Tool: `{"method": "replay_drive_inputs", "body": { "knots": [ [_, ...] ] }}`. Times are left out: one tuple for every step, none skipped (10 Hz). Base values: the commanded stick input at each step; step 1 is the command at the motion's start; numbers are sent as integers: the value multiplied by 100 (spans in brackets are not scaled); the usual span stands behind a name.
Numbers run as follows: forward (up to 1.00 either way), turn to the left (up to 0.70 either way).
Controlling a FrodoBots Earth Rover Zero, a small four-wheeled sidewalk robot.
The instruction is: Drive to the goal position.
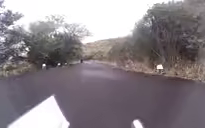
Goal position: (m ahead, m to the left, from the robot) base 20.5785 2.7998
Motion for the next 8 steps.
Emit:
{"method": "replay_drive_inputs", "body": {
  "knots": [
    [100,0],
    [100,0],
    [100,0],
    [100,0],
    [100,0],
    [100,0],
    [100,0],
    [100,0]
  ]
}}
